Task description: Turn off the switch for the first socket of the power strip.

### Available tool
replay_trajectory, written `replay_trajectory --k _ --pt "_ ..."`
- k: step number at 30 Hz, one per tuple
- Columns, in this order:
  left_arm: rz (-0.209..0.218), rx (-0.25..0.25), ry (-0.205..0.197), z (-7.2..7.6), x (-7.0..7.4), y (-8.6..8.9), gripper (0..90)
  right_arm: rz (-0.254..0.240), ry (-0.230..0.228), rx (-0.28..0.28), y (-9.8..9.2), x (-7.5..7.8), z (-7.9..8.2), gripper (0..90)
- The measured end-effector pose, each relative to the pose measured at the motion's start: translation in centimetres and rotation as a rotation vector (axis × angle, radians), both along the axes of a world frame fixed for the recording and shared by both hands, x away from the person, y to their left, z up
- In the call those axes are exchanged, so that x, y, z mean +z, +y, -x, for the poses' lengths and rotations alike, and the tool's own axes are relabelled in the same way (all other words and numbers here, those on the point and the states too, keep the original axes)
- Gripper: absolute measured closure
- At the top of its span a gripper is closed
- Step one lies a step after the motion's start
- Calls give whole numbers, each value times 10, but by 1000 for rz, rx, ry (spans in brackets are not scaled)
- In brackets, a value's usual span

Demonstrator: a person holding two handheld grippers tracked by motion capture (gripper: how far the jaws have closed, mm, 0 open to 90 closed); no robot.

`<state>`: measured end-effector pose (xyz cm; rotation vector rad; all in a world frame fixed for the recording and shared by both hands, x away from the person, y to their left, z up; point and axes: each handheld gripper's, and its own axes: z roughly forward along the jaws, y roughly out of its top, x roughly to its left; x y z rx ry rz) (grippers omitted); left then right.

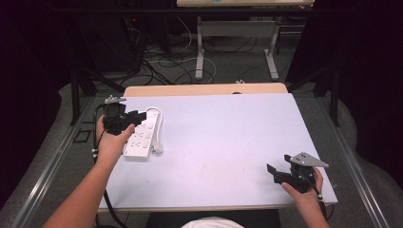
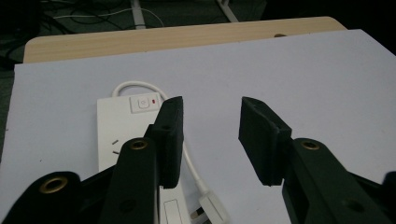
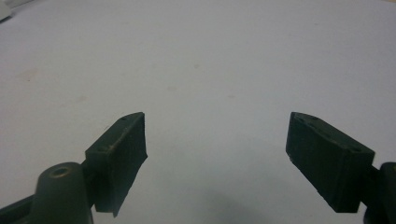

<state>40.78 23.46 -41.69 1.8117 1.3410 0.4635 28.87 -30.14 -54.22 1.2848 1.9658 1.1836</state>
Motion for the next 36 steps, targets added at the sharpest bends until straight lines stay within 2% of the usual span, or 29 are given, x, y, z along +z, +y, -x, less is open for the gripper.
replay_trajectory --k 2,6,15,16,17,18,21,23,24,26,36 --pt "15 16 2 -3 -1 -1 630 2 -2 0 0 0 0 199" --pt "-3 18 28 -10 -2 -1 685 -2 2 7 0 0 0 199" --pt "-38 59 52 -26 -4 -5 783 -4 5 7 0 0 -1 199" --pt "-33 62 45 -28 -5 -6 797 -10 -22 -2 0 -2 -2 199" --pt "-34 68 44 -29 -5 -7 805 -13 -20 -4 1 -2 -2 199" --pt "-41 68 51 -31 -6 -7 815 -2 2 6 -1 -1 -1 199" --pt "-52 73 60 -36 -9 -10 844 -5 -1 1 0 -1 -1 199" --pt "-64 75 64 -39 -11 -11 867 -8 -21 -1 0 -2 -2 199" --pt "-66 76 65 -40 -12 -11 878 1 -3 6 -1 -1 -1 199" --pt "-79 85 73 -42 -13 -12 899 3 -1 5 -1 -1 -1 199" --pt "-96 107 103 -55 -23 -14 900 0 2 11 -1 -1 -2 199"
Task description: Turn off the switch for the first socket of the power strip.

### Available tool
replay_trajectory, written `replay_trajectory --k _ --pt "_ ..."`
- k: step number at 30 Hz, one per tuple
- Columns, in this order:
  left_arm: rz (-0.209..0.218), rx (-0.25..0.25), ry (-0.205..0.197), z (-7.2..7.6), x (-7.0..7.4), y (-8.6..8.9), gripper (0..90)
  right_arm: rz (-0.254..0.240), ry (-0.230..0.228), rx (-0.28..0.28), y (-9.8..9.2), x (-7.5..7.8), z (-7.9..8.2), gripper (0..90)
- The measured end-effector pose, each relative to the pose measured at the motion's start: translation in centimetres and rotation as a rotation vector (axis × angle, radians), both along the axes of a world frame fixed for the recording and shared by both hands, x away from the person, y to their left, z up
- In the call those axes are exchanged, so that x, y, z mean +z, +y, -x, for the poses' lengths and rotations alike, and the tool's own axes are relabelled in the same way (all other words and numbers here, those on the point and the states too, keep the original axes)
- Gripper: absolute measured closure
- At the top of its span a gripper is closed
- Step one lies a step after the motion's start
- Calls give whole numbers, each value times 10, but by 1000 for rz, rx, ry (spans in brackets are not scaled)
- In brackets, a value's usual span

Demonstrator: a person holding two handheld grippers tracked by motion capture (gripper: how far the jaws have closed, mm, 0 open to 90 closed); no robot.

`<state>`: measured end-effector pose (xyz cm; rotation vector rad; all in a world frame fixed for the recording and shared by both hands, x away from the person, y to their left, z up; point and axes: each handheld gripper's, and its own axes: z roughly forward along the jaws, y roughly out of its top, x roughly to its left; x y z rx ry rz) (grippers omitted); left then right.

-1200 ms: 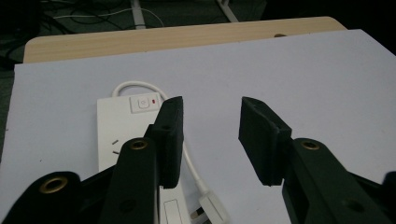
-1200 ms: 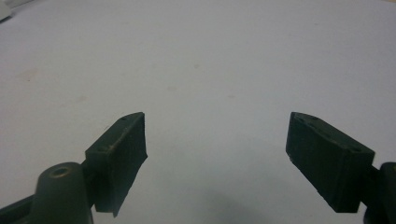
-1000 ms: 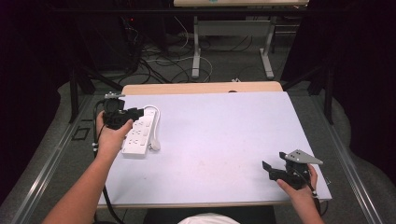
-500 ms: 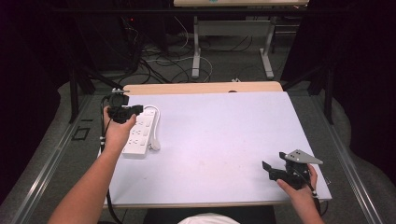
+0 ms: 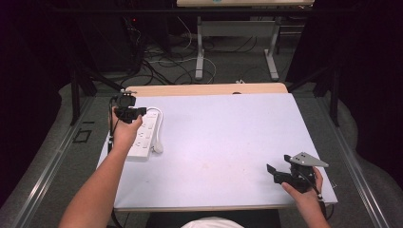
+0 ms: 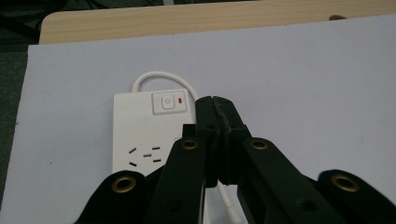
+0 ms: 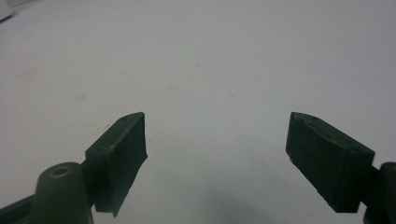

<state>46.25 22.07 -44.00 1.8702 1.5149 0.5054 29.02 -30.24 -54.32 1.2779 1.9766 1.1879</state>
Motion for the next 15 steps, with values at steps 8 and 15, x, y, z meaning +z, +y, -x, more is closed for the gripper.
replay_trajectory --k 8,15 --pt "1 13 34 -10 -8 2 900 -6 7 0 1 0 0 199" --pt "16 32 56 -17 -13 3 900 -10 8 1 1 -1 0 199"
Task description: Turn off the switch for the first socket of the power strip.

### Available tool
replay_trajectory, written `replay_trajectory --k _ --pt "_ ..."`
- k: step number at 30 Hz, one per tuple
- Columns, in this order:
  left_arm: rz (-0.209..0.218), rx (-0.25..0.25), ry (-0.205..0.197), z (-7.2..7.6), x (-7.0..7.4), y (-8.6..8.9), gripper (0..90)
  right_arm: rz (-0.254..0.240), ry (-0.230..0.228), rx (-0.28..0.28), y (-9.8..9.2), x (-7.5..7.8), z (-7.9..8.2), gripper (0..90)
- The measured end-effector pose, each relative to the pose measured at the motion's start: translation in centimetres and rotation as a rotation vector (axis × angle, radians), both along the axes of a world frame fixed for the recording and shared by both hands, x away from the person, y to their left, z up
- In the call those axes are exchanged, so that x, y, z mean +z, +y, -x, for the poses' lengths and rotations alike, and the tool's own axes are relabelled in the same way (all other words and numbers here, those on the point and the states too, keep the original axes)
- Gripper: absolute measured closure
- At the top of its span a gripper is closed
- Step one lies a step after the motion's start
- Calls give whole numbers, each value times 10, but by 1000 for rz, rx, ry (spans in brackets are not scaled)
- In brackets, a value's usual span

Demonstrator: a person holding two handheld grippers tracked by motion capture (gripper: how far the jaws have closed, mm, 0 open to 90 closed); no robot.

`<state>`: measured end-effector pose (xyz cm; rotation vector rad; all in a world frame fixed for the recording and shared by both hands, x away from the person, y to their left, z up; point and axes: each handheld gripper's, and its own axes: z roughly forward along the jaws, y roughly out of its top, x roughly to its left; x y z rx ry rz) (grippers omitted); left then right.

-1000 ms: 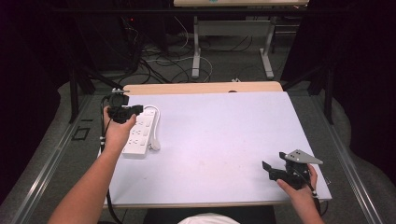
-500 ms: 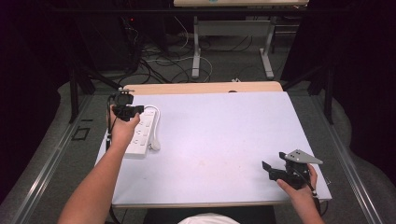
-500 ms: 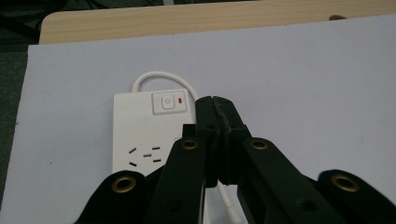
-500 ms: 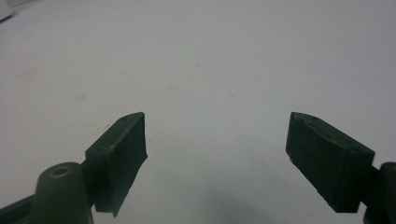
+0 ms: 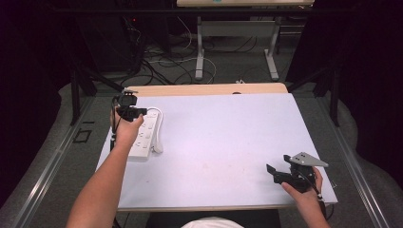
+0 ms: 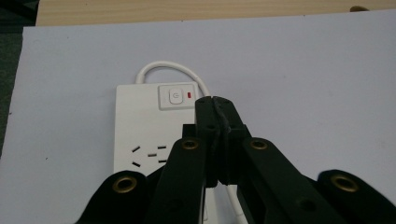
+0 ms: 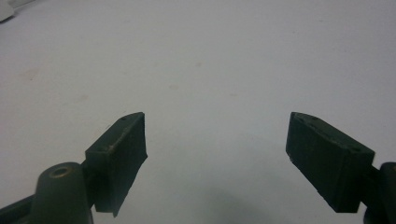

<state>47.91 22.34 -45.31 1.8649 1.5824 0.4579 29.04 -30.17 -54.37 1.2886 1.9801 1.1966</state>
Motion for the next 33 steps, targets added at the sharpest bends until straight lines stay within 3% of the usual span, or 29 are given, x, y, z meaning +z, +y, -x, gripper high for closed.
replay_trajectory --k 3,4,5,6,7,9,10,14,17,20,21,30,31,33 --pt "-4 -9 28 -3 -1 2 900 0 2 1 0 0 0 199" --pt "-1 2 15 -4 -4 2 900 -1 4 1 0 0 0 199" --pt "2 -3 36 -5 -3 3 900 -1 4 1 0 0 0 199" --pt "0 1 27 -6 -6 3 900 -1 4 1 0 0 0 199" --pt "1 -5 45 -7 -6 4 900 -2 5 0 0 0 0 199" --pt "3 -1 52 -8 -7 5 900 19 18 5 -1 1 0 199" --pt "5 7 43 -9 -9 5 900 8 2 1 -1 0 -1 199" --pt "6 6 73 -12 -11 7 900 1 1 3 0 -1 -1 199" --pt "12 14 71 -13 -15 6 900 -5 6 0 0 -1 -1 199" --pt "8 14 87 -15 -18 5 900 -6 6 1 0 -1 -1 199" --pt "1 2 112 -15 -17 6 900 -6 6 1 0 -1 -1 199" --pt "3 17 157 -20 -27 2 900 -5 7 0 0 -1 -1 199" --pt "-4 6 178 -21 -26 3 900 -7 7 1 0 -1 -1 199" --pt "-4 14 176 -22 -29 3 900 -5 7 1 0 -1 -1 199"
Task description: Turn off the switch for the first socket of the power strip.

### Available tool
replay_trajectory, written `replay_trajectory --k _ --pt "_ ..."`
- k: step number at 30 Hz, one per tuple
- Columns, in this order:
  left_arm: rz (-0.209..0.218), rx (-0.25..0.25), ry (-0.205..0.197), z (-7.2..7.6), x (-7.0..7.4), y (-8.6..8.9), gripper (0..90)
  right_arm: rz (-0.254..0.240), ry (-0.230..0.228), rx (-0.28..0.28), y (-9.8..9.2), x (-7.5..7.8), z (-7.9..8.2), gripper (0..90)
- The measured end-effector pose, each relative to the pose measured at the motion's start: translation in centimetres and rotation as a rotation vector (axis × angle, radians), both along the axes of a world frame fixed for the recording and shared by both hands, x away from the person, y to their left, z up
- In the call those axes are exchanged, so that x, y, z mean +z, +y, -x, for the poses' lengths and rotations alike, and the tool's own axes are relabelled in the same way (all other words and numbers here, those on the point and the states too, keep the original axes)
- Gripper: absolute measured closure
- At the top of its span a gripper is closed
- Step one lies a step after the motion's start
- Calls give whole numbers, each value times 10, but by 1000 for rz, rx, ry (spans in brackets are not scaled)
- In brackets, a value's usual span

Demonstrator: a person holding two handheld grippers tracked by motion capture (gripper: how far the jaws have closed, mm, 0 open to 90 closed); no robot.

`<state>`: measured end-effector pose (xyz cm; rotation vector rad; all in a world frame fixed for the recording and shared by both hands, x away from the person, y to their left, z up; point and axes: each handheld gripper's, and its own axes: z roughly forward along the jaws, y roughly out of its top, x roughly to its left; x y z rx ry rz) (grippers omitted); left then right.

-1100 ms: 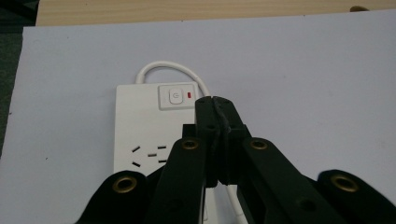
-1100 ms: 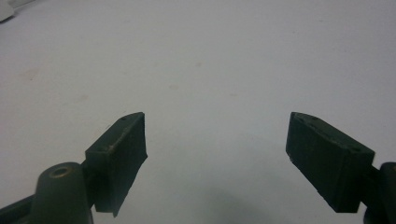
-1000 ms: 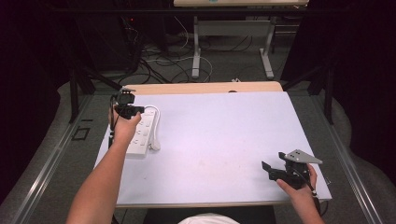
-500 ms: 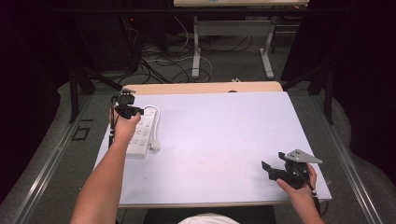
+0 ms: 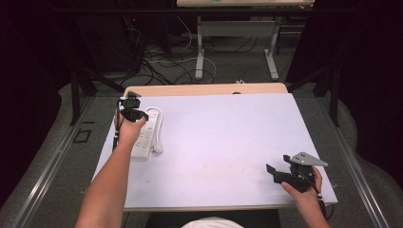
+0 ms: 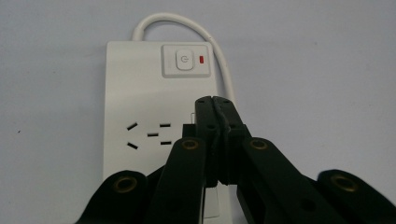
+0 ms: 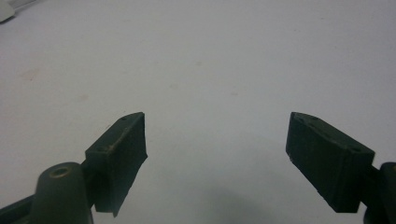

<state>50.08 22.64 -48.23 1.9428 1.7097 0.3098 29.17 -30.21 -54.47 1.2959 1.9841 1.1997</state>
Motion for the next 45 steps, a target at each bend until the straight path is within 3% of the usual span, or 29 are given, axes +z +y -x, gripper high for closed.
replay_trajectory --k 12,45 --pt "-4 1 52 -3 -8 -4 900 3 -8 -2 0 0 0 199" --pt "-26 21 98 -6 -19 -4 900 0 -11 1 -1 1 0 199"
